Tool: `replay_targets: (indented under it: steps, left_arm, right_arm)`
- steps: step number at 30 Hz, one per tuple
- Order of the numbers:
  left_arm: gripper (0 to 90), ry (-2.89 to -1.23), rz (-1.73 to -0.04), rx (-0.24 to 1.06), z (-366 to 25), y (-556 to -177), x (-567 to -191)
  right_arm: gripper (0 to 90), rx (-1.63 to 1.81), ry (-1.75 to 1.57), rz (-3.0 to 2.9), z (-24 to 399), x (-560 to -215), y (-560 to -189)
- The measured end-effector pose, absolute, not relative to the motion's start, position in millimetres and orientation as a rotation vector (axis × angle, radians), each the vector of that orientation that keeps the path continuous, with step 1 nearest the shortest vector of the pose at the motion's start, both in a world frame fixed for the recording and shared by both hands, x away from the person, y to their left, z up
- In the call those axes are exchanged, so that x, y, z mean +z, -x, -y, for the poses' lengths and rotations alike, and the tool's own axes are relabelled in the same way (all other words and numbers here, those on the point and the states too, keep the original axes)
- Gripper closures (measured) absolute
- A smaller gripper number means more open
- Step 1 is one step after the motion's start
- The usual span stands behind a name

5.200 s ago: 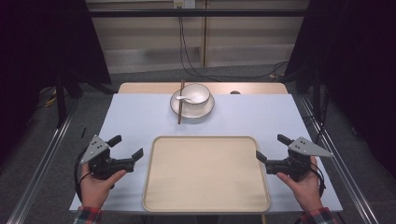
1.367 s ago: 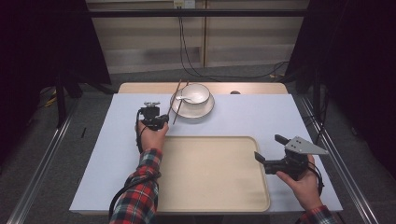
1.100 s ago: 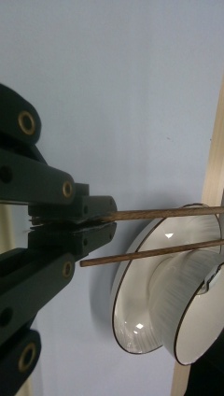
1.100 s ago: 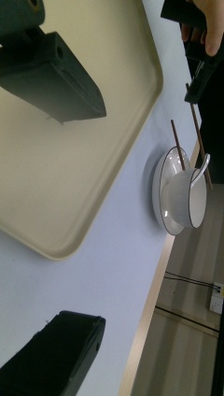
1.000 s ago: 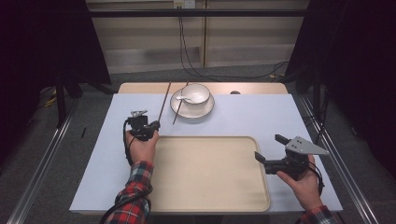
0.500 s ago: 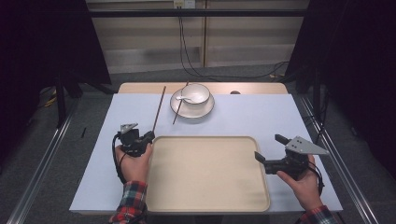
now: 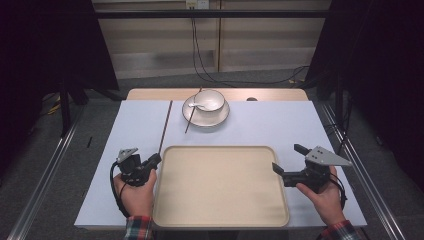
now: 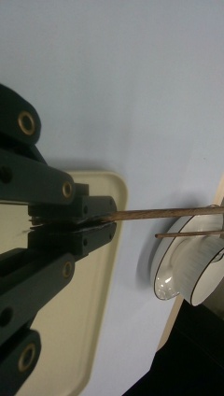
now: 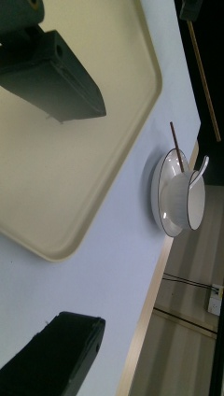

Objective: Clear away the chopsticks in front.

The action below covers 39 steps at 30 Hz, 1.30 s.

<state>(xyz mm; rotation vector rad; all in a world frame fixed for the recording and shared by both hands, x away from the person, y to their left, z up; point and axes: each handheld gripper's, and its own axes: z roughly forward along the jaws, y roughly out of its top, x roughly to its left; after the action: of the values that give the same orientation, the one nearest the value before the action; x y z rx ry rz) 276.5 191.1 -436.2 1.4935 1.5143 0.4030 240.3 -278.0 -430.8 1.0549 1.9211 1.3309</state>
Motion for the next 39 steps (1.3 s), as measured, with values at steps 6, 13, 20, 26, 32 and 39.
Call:
replay_targets:
  steps: [6,13,20,26,32,39]
  left_arm:
    - [86.3,-1.500,-1.512,0.408,-192.0,-256.6,-437.7]
    - [86.3,-1.496,-1.488,0.377,-191.1,-236.3,-440.7]
    - [86.3,-1.512,-1.474,0.355,-190.2,-219.7,-443.5]
    - [86.3,-1.532,-1.476,0.333,-189.6,-208.1,-447.5]
    - [86.3,-1.540,-1.459,0.304,-188.9,-197.4,-445.8]
    - [86.3,-1.590,-1.436,0.262,-186.9,-189.8,-445.8]
  right_arm:
    - [1.2,1.332,-1.053,-1.919,277.9,-430.7,-240.1]
    - [1.1,1.342,-1.041,-1.921,277.2,-430.6,-240.0]
    - [1.2,1.340,-1.043,-1.919,277.2,-430.3,-239.5]
    - [1.1,1.342,-1.040,-1.923,277.0,-430.2,-239.3]
    - [1.1,1.338,-1.042,-1.922,277.2,-430.2,-239.4]
    - [1.1,1.338,-1.032,-1.927,276.8,-430.1,-238.9]
